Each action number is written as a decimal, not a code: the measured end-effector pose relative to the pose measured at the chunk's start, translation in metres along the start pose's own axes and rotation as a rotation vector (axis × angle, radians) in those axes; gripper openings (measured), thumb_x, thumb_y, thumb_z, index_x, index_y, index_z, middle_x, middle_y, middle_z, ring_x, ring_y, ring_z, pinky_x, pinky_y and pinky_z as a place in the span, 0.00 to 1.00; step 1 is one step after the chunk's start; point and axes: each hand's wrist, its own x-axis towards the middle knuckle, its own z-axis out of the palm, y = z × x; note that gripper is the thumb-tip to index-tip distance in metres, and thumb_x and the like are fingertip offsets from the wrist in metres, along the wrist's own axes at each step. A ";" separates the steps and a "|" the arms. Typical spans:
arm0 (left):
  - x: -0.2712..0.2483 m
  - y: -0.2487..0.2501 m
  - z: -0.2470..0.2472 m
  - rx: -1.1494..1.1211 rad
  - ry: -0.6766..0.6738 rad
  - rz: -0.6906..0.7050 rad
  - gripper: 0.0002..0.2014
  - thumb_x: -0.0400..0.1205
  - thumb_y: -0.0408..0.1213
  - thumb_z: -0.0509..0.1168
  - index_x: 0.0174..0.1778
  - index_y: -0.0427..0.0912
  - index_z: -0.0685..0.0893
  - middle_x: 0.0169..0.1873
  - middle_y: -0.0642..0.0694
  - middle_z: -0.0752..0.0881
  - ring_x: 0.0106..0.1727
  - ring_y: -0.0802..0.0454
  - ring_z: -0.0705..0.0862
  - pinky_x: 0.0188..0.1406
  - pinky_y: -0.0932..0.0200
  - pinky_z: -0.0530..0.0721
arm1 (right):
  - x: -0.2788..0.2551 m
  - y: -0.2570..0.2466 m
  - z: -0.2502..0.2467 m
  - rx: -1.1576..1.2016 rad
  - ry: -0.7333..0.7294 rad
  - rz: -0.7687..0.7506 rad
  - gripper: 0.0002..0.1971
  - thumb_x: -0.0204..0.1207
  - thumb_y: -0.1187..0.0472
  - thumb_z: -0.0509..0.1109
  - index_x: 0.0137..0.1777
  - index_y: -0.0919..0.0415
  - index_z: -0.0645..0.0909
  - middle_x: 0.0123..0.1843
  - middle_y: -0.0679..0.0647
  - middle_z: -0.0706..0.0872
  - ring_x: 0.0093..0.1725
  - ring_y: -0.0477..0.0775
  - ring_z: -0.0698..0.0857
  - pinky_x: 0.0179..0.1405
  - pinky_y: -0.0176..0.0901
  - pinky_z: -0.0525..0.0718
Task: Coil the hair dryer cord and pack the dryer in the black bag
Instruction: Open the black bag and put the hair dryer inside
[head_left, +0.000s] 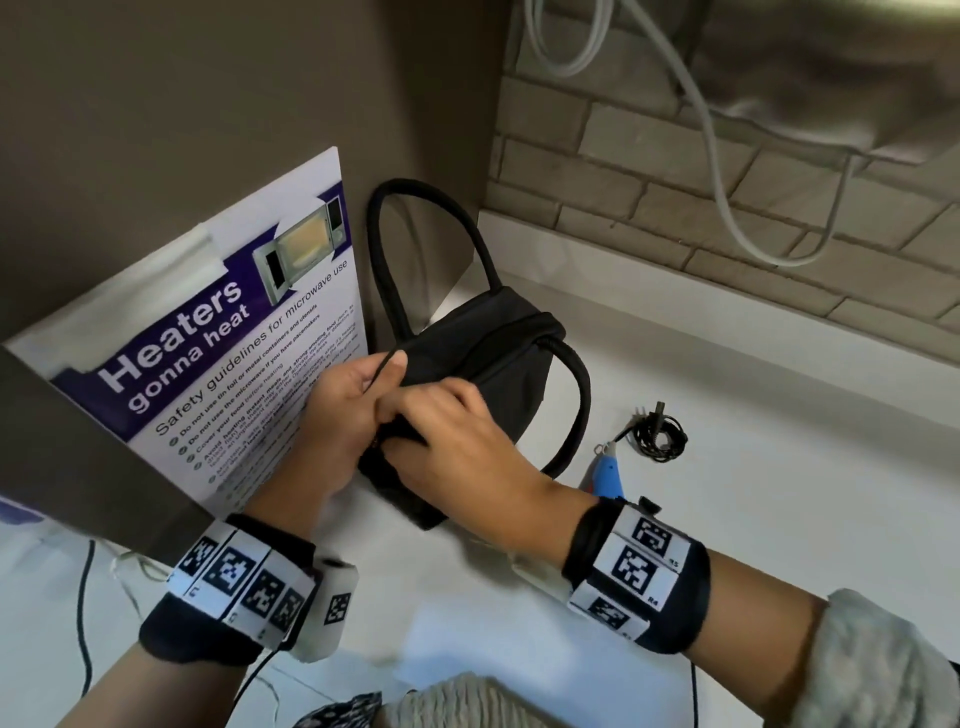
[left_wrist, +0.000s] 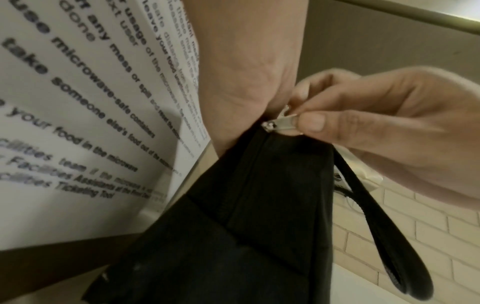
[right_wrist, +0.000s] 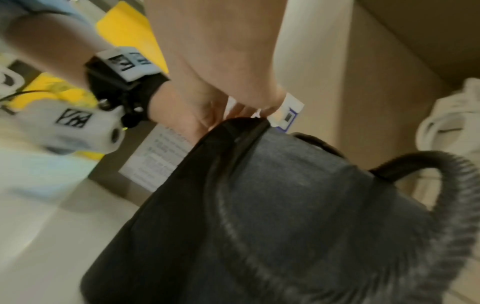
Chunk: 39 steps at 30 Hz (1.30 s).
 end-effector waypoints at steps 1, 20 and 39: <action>0.000 0.000 0.001 0.010 0.027 0.006 0.19 0.86 0.39 0.62 0.35 0.26 0.80 0.28 0.37 0.78 0.33 0.43 0.76 0.33 0.54 0.74 | 0.001 0.004 -0.007 -0.067 -0.024 -0.021 0.08 0.73 0.67 0.68 0.52 0.62 0.83 0.57 0.55 0.82 0.61 0.48 0.69 0.68 0.36 0.59; 0.003 0.008 -0.007 0.312 0.099 0.094 0.10 0.85 0.43 0.62 0.53 0.49 0.88 0.44 0.49 0.92 0.50 0.51 0.89 0.54 0.51 0.86 | -0.027 0.034 -0.027 -0.596 -0.105 0.024 0.27 0.75 0.41 0.67 0.73 0.50 0.73 0.68 0.55 0.81 0.75 0.63 0.73 0.75 0.63 0.60; -0.028 0.024 0.021 0.556 0.290 0.321 0.16 0.83 0.33 0.62 0.67 0.41 0.78 0.58 0.41 0.84 0.59 0.50 0.83 0.59 0.61 0.81 | -0.044 0.040 -0.060 -0.310 0.018 0.092 0.20 0.84 0.47 0.60 0.72 0.52 0.75 0.66 0.52 0.78 0.69 0.51 0.75 0.69 0.49 0.66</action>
